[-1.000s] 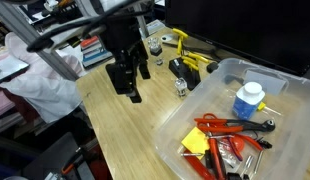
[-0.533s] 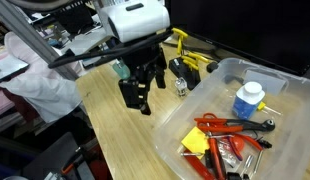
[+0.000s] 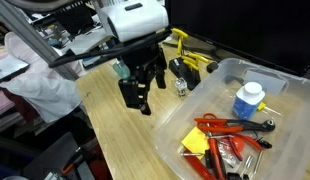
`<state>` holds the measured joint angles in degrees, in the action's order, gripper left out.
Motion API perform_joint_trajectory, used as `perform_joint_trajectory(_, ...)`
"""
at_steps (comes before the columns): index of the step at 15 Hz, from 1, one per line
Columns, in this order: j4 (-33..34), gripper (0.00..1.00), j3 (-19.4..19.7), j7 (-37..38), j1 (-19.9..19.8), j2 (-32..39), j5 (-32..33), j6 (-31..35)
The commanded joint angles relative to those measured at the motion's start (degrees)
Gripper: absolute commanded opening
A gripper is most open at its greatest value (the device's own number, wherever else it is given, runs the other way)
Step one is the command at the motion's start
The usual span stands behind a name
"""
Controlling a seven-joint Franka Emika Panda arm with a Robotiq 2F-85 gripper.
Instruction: Pick up a bolt from the box and set it on the table
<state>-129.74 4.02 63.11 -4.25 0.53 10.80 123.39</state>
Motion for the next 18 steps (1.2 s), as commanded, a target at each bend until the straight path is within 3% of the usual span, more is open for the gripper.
perform_joint_trajectory(1, -0.18, 1.00, 1.20, 2.51, -0.87, 1.11, 0.14, 1.67)
perform_joint_trajectory(10, 1.98, 1.00, 7.36, 1.67, -3.90, 8.70, -2.65, 9.56)
perform_joint_trajectory(13, 3.83, 1.00, 8.12, 1.93, -3.95, 10.96, -4.67, 12.67)
perform_joint_trajectory(18, 4.19, 1.00, 8.74, 2.22, -3.15, 11.56, -4.88, 12.24)
